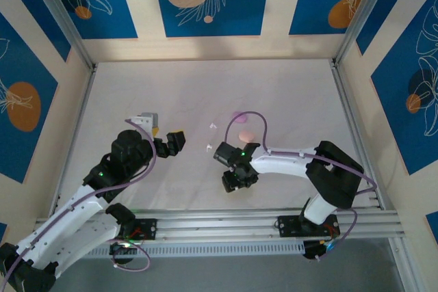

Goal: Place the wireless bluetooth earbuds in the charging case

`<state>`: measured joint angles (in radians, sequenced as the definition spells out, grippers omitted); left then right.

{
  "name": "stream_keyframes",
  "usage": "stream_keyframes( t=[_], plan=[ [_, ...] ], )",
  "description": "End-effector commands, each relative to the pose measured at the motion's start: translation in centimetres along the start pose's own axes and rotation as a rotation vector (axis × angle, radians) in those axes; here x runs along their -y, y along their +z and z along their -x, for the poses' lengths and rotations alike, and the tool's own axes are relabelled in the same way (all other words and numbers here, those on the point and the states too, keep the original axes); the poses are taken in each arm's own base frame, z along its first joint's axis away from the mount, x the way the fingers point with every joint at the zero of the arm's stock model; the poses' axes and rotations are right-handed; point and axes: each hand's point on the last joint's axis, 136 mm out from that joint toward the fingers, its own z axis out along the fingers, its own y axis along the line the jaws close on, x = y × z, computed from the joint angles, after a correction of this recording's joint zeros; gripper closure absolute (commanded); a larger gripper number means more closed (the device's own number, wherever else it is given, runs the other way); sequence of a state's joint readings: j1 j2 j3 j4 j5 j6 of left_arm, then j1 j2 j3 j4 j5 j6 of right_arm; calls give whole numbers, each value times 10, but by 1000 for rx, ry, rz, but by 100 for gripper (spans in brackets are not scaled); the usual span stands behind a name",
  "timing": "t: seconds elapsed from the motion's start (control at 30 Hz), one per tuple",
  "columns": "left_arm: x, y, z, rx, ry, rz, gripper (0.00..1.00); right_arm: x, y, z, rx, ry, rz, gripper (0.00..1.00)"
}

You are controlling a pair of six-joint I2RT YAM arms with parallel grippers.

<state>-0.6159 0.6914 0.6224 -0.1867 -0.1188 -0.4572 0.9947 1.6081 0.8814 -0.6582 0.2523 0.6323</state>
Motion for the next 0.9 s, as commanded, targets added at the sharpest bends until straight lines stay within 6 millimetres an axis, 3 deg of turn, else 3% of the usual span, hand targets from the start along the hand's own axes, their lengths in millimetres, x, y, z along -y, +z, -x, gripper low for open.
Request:
stream_keyframes(
  t=[0.0, 0.37, 0.53, 0.63, 0.87],
  plan=[
    [-4, 1, 0, 5, 15, 12, 0, -2, 3, 8, 24, -41, -25, 42],
    [-4, 1, 3, 26, -23, 8, 0, -5, -17, 23, 156, -116, -34, 59],
    [7, -3, 10, 69, -32, -71, 0, -11, -43, 31, 283, -172, 17, 62],
    [24, -2, 7, 44, -16, -170, 4, -23, -76, 44, 458, -255, 91, 63],
    [90, 0, 3, -101, 43, -516, 23, -40, -183, 70, 892, -542, 135, 63]
  ],
)
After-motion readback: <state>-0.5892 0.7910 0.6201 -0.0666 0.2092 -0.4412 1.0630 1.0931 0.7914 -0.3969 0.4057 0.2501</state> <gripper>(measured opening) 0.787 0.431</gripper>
